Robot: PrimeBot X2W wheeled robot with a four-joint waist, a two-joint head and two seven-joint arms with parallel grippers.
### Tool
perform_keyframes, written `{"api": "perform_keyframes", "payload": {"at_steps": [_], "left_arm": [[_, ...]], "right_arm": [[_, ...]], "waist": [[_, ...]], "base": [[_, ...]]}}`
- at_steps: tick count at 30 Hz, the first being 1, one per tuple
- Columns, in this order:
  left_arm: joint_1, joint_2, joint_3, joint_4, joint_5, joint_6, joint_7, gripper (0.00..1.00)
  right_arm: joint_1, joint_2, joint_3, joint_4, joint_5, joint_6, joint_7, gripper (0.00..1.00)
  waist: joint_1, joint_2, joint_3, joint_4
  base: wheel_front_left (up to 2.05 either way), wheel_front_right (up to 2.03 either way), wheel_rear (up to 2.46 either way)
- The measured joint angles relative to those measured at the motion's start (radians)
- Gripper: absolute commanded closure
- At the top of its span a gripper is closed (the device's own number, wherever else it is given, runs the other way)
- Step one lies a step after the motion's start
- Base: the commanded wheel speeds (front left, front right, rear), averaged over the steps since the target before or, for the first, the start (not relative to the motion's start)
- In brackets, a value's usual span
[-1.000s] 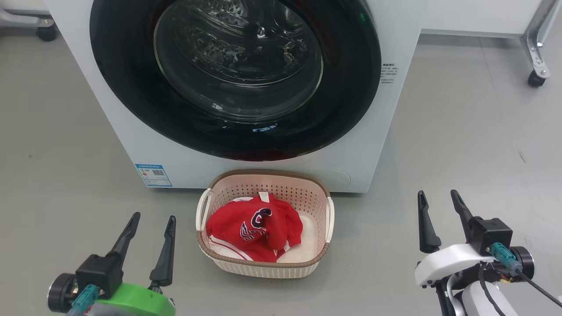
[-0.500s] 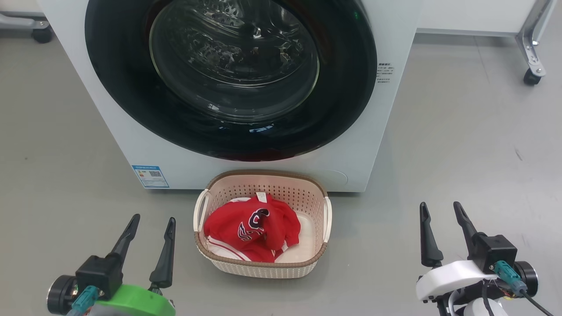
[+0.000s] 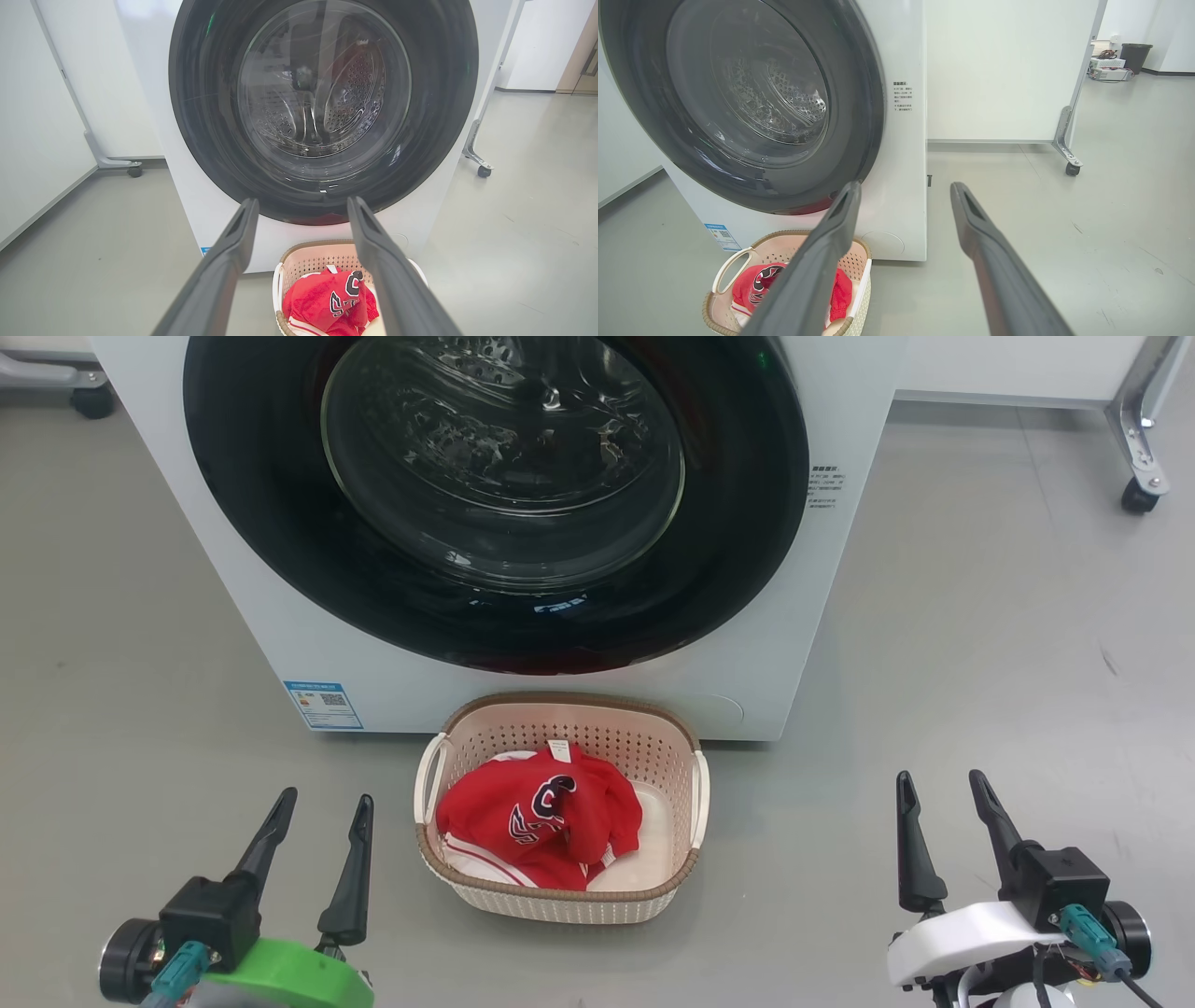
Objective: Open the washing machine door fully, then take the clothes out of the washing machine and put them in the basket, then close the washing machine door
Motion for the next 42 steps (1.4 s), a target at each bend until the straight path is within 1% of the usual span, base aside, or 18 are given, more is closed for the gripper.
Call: {"api": "perform_keyframes", "payload": {"at_steps": [18,19,23,27,29,32,34,35,36,42], "left_arm": [[0.004,0.0,-0.008,-0.008,0.0,0.0,0.001,0.0],[0.004,-0.002,-0.009,-0.002,-0.001,0.0,0.001,1.0],[0.021,-0.019,-0.021,0.043,-0.003,0.0,0.001,1.0],[0.032,-0.025,-0.02,0.05,-0.025,0.0,0.001,1.0],[0.032,-0.027,-0.018,0.05,-0.041,0.0,0.001,1.0],[0.032,-0.029,-0.014,0.05,-0.078,-0.001,0.002,1.0],[0.032,-0.031,-0.011,0.05,-0.107,-0.006,0.01,1.0],[0.032,-0.031,-0.01,0.05,-0.12,-0.007,0.01,1.0],[0.031,-0.032,-0.004,0.05,-0.159,-0.009,0.018,1.0],[0.031,-0.036,0.017,0.054,-0.235,-0.011,0.035,1.0]], "right_arm": [[0.036,0.0,0.0,-0.064,-0.009,-0.001,0.035,0.0],[0.037,0.0,0.0,-0.059,-0.009,-0.001,0.035,1.0],[0.052,0.011,0.003,-0.017,-0.008,0.0,0.035,1.0],[0.061,0.012,0.005,-0.015,0.009,0.003,0.035,1.0],[0.061,0.012,0.008,-0.016,0.029,0.01,0.035,1.0],[0.066,0.012,0.01,-0.023,0.067,0.012,0.035,1.0],[0.072,0.012,0.01,-0.026,0.095,0.02,0.035,1.0],[0.072,0.012,0.01,-0.027,0.112,0.02,0.035,1.0],[0.072,0.012,0.007,-0.03,0.145,0.025,0.035,1.0],[0.071,0.012,-0.015,-0.03,0.252,0.037,0.058,1.0]], "waist": [[0.0,0.0,-0.002,0.009],[0.0,0.0,-0.003,0.009],[0.0,0.0,-0.002,0.009],[0.0,0.0,-0.003,0.008],[0.0,0.0,-0.004,0.006],[0.0,0.0,-0.006,0.003],[0.0,0.0,-0.007,0.001],[0.0,0.0,-0.007,0.0],[0.0,0.0,-0.008,-0.001],[0.0,0.0,-0.01,-0.005]], "base": [[0.0,0.0,0.0],[0.0,0.0,0.0],[0.0,0.0,0.0],[0.0,0.0,0.0],[0.0,0.0,0.0],[0.0,0.0,0.0],[0.0,0.0,0.0],[0.0,0.0,0.0],[0.0,0.0,0.0],[0.0,0.0,0.0]]}}
